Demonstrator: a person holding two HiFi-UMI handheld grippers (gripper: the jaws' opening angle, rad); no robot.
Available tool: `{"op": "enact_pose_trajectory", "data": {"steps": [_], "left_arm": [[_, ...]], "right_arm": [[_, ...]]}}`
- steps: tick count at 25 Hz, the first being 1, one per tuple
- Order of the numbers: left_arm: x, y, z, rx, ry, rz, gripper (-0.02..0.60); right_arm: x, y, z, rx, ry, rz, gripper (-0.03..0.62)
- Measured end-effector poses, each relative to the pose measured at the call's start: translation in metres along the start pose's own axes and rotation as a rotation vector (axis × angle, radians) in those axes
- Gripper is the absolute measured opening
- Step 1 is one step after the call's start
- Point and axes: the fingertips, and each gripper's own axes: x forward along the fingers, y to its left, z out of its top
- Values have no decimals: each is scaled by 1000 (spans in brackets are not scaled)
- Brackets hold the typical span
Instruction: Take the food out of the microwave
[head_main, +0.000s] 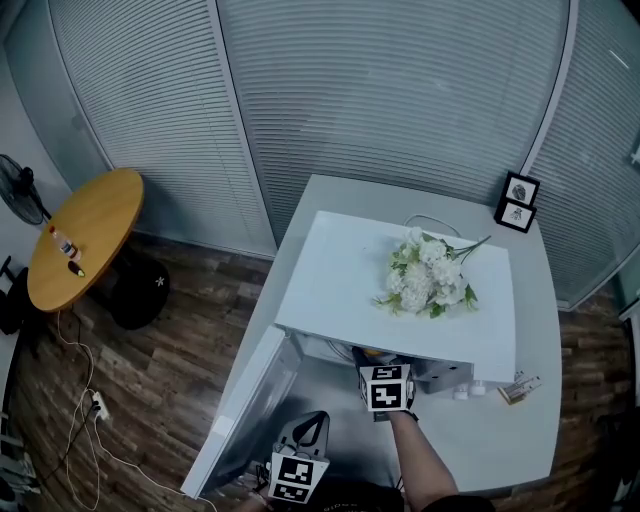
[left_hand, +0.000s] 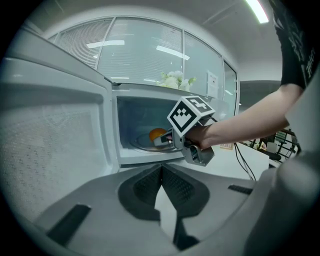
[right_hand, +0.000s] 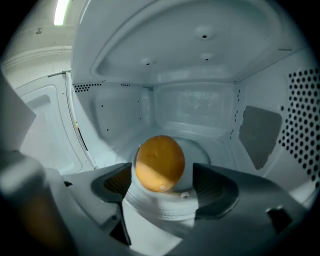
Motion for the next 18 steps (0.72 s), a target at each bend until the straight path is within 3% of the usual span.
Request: {"op": "enact_pose_trajectory", "data": {"steps": [10, 12, 18], "left_arm": [[1, 4, -3, -2, 5, 1, 8], [0, 5, -2, -5, 1, 1, 8], [-3, 5, -1, -7, -8, -3, 8]], "right_arm": [[8, 4, -1, -31, 44, 14, 362], [7, 2, 0, -46, 43, 1, 327], [3, -2, 2, -77, 20, -33, 321]]}}
